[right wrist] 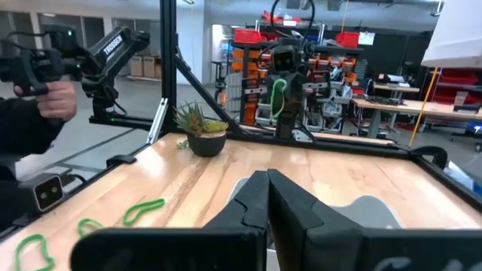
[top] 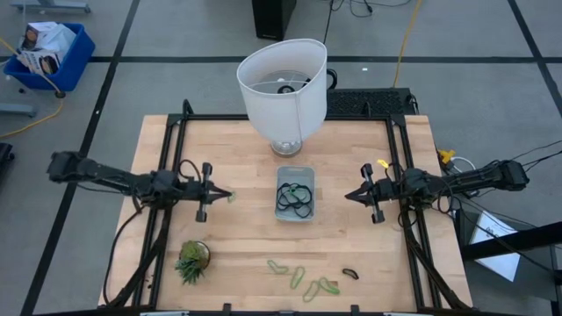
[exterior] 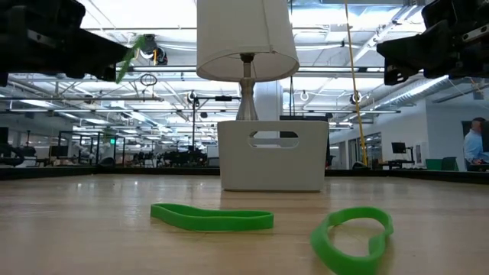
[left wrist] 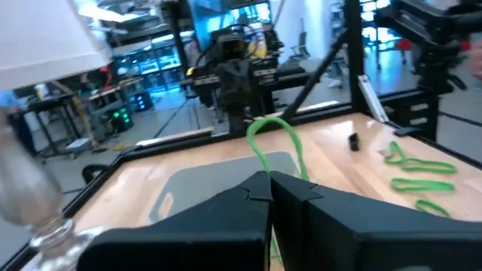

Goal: Pick and place rubber bands into bin
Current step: Put the green rubber band into the gray bin

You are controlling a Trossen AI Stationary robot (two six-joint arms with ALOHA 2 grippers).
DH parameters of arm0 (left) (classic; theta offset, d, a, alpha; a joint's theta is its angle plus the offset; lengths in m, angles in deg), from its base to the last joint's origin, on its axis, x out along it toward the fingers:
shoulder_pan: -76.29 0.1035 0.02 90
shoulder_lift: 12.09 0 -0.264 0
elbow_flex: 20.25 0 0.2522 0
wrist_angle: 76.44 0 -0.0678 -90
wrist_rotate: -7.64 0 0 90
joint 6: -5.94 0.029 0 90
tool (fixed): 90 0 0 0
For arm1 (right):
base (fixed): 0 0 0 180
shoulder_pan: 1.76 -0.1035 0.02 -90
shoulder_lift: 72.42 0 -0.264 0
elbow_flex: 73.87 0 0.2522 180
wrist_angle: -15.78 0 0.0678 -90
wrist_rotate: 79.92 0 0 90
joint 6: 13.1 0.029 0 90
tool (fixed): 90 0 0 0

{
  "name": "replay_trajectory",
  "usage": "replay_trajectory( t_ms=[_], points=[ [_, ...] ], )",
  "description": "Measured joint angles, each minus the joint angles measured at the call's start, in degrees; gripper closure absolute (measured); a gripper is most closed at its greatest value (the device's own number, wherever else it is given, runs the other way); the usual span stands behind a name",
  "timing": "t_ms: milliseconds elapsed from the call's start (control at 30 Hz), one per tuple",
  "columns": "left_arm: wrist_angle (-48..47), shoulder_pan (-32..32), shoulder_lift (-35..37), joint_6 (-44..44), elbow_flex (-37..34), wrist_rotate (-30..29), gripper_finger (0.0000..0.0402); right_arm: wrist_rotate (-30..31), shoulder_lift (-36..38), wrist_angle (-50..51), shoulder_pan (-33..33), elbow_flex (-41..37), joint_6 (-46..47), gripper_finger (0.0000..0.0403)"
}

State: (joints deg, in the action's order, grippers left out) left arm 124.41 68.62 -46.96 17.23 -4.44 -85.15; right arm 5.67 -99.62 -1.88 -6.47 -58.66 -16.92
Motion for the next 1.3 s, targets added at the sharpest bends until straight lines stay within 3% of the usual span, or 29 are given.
replay_trajectory(
  t_ms=[233, 400, 600, 900, 1133, 1300],
  points=[
    [7.1, 2.9, -1.6, -3.3, 0.5, -2.0, 0.0401, 0.1, 0.0, -0.6, 0.0, 0.0, -1.8, 0.0403],
    [2.3, 4.7, -7.2, -2.6, 8.5, -1.2, 0.0401, 2.4, 0.0, -0.4, 0.0, 0.0, -1.8, 0.0403],
    [-7.6, 5.8, -21.8, 0.4, 23.7, 2.1, 0.0401, 7.2, 0.0, -0.1, 0.1, 0.0, -1.8, 0.0403],
    [-22.4, 5.8, -48.1, 3.2, 45.6, 1.9, 0.0401, 7.5, 0.0, 0.0, 0.1, 0.0, -1.4, 0.0403],
    [-27.3, 5.8, -64.1, 4.7, 57.3, 2.9, 0.0401, 7.4, 0.0, 0.6, 0.1, 0.0, -1.4, 0.0403],
    [-32.3, 5.8, -72.1, 5.4, 61.8, 2.9, 0.0401, 7.4, 0.0, 0.9, 0.1, 0.0, -1.4, 0.0403]
  ],
)
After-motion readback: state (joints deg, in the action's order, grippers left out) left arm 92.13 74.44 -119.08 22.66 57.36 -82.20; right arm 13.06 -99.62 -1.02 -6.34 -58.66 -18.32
